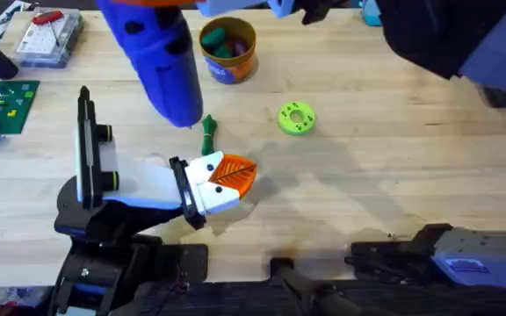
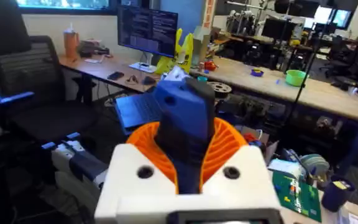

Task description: Pick up the gripper from the table and insert it into the empty holder that is missing its gripper. Then pick up a screw, insert it into the mounting hole, and use the screwdriver to tighten it. Finally, clean up the table by picking up the vegetable and placing it into the bucket.

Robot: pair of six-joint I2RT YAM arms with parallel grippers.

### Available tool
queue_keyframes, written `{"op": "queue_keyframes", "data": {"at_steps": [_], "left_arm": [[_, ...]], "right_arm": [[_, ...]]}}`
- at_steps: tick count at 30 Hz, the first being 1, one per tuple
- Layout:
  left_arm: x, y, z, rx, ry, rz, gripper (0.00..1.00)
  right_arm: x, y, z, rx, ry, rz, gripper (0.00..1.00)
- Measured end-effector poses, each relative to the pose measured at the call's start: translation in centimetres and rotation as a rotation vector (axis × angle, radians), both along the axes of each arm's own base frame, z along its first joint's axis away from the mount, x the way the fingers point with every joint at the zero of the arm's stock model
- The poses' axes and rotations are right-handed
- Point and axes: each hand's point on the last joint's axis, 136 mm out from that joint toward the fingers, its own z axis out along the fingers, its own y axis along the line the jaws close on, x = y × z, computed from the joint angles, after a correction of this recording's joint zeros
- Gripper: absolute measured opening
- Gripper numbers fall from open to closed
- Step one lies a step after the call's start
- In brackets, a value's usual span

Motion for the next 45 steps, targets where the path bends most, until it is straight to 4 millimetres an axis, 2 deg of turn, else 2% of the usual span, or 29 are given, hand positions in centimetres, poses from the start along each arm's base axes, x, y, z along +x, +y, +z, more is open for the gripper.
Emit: {"op": "queue_keyframes", "data": {"at_steps": [17,27,35,45], "left_arm": [[0.0,0.0,0.0,0.0,0.0,0.0,0.011],[0.0,0.0,0.0,0.0,0.0,0.0,0.011],[0.0,0.0,0.0,0.0,0.0,0.0,0.011],[0.0,0.0,0.0,0.0,0.0,0.0,0.011]], "right_arm": [[-1.7,-0.8,-1.0,-0.029,-0.075,0.105,0.127],[-2.1,-0.9,-1.3,-0.029,-0.097,0.125,0.127],[-2.8,-0.2,-3.5,-0.047,-0.074,0.152,0.127],[-3.0,-0.4,-5.7,-0.015,-0.105,0.141,0.127]]}}
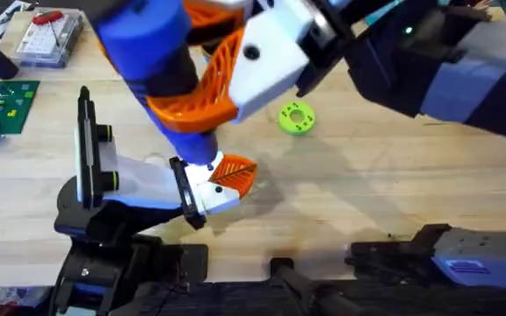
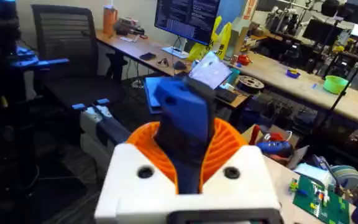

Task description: Pick up the gripper from the table and insert it into the empty holder that is missing its gripper. Then pick up a screw, insert it into the mounting hole, and use the screwdriver to tighten it. Finally, clean up the table by picking up the vegetable and placing it into the bucket.

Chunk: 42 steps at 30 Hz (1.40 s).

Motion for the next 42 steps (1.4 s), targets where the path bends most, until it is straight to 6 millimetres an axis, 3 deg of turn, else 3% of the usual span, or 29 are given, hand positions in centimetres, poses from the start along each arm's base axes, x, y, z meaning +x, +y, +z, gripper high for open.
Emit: {"op": "queue_keyframes", "data": {"at_steps": [18,42], "left_arm": [[0.0,0.0,0.0,0.0,0.0,0.0,0.011],[0.0,0.0,0.0,0.0,0.0,0.0,0.011]], "right_arm": [[0.3,0.2,-2.4,-0.033,0.055,-0.02,0.127],[0.8,0.5,-3.4,-0.015,0.047,-0.055,0.127]]}}
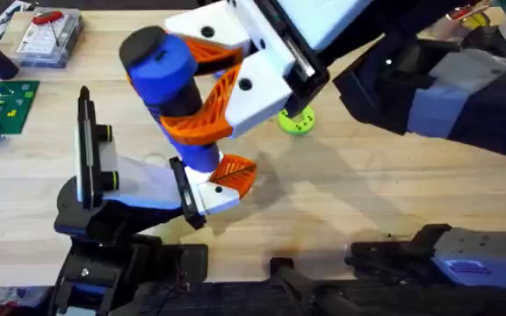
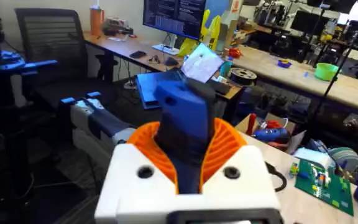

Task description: Pick up the gripper from the table and insert it into the empty holder that is missing its gripper. Then pick up a screw, insert it into the mounting hole, and use the screwdriver to tighten it. Finally, clean up the table by picking up the vegetable and placing it into the bucket.

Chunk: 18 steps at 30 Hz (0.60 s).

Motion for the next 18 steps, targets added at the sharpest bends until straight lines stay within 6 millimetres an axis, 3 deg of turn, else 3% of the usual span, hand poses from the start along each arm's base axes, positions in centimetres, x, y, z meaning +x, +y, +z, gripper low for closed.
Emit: {"op": "queue_keyframes", "data": {"at_steps": [18], "left_arm": [[0.0,0.0,0.0,0.0,0.0,0.0,0.011]], "right_arm": [[0.1,0.05,-0.43,0.005,-0.008,-0.009,0.127]]}}
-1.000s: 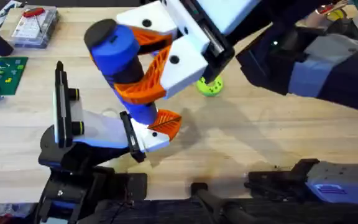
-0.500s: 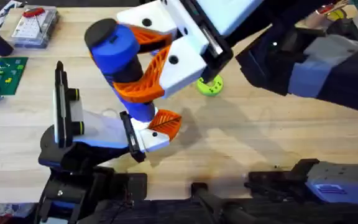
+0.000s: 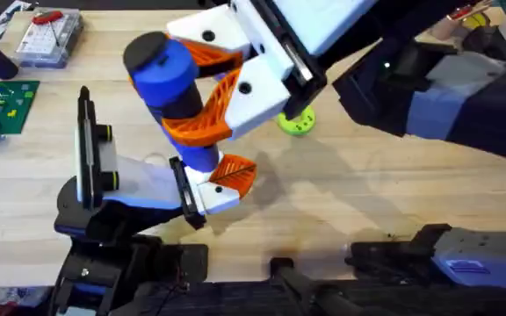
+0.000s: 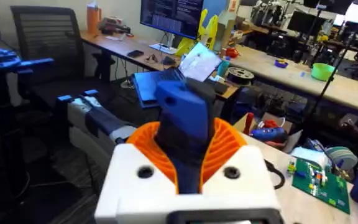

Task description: Pick up the gripper from the table and insert it into the empty holder that is missing its gripper. Then pick up a screw, insert it into the mounting hole, and use the screwdriver to tighten it. Finally, clean up the table by picking up the vegetable and placing it into the bucket.

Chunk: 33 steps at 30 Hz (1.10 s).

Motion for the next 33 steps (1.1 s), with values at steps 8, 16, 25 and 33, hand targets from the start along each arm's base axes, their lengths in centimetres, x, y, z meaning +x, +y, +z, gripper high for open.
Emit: {"op": "queue_keyframes", "data": {"at_steps": [8,16,25,33], "left_arm": [[-0.01,0.0,0.0,0.0,0.0,0.0,0.011],[0.0,0.0,0.0,0.0,0.0,0.0,0.011],[0.0,0.0,0.0,0.0,0.0,0.0,0.011],[0.0,0.0,0.0,0.0,0.0,0.0,0.011]], "right_arm": [[0.02,0.0,-0.01,0.0,0.0,-0.001,0.127],[0.15,-0.05,-0.03,-0.001,0.001,-0.004,0.127],[0.22,0.01,-0.23,-0.014,0.016,-0.004,0.127],[0.23,0.01,-0.24,-0.011,0.01,-0.005,0.127]]}}
